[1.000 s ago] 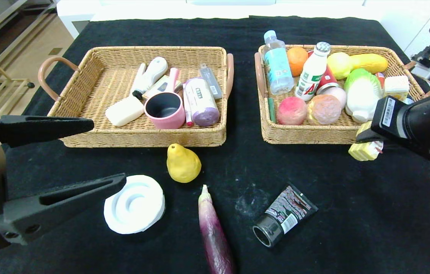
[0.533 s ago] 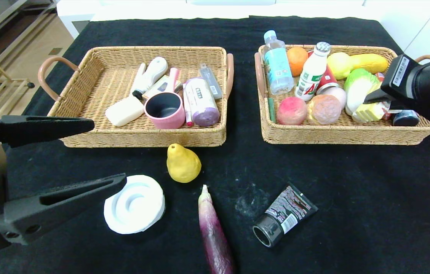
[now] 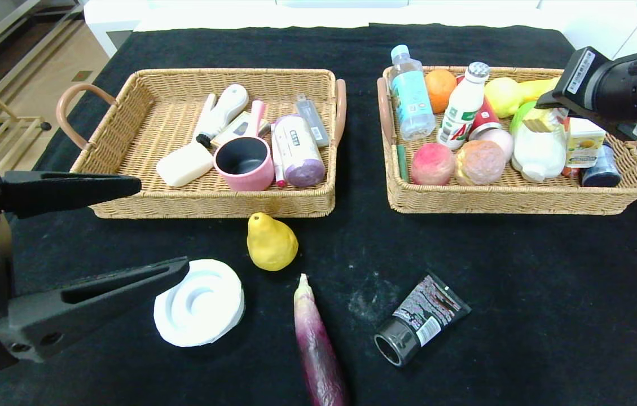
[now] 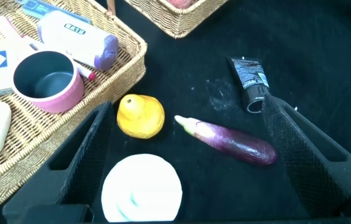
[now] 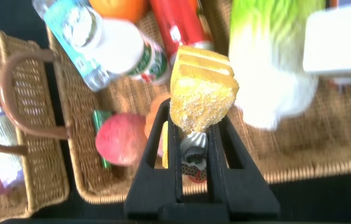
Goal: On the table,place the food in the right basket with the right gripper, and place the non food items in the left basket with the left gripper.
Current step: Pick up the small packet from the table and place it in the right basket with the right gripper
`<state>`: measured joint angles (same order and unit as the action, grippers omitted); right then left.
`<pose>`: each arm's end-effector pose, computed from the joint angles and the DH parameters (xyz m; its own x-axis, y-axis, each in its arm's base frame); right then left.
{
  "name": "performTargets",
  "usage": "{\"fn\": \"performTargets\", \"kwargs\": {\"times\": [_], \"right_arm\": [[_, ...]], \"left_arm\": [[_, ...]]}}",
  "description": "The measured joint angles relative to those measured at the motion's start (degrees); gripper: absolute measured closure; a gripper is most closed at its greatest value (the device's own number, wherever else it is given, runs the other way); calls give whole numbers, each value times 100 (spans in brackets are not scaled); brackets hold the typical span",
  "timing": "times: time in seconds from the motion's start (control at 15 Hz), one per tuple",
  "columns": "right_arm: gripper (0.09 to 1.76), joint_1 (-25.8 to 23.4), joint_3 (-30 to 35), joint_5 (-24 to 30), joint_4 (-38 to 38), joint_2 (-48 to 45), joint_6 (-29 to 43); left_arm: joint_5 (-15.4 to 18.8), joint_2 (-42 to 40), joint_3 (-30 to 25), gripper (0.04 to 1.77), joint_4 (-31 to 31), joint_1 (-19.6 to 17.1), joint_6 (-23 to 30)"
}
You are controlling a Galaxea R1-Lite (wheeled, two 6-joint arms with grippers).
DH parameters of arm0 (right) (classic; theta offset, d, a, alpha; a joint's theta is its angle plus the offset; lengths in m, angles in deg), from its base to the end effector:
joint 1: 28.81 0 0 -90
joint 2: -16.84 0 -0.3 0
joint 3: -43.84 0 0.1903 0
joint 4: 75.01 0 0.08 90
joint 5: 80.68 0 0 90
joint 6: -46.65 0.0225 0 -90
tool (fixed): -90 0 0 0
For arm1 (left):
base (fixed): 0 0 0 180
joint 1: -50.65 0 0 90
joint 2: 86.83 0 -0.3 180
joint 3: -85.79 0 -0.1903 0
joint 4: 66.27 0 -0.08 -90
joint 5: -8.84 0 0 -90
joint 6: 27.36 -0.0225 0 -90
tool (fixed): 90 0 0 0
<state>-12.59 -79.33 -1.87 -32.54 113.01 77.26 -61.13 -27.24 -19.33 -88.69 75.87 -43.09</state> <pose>0.2894 0.0797 0.3574 0.9620 0.0777 -0.2617 0.0491 0.8936 0.4462 0.1162 -0.0632 0.2964 0.6974 -0.7071 -0.1166 0.7117 0.6644 0.2281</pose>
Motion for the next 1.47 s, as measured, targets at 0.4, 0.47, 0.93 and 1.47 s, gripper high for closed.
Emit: {"fn": "performTargets", "kwargs": {"times": [0.4, 0.47, 0.93, 1.47], "right_arm": [[152, -79, -9, 6, -802, 350, -746], [152, -90, -5, 11, -981, 411, -805], [136, -199, 0, 11, -1488, 746, -956], [58, -195, 11, 23, -1462, 763, -950]], "left_arm": [[-2, 2, -18, 9, 18, -1, 0], [-2, 2, -18, 9, 18, -4, -1], [0, 5, -18, 9, 18, -4, 0], [-2, -6, -18, 9, 0, 0, -1]]}}
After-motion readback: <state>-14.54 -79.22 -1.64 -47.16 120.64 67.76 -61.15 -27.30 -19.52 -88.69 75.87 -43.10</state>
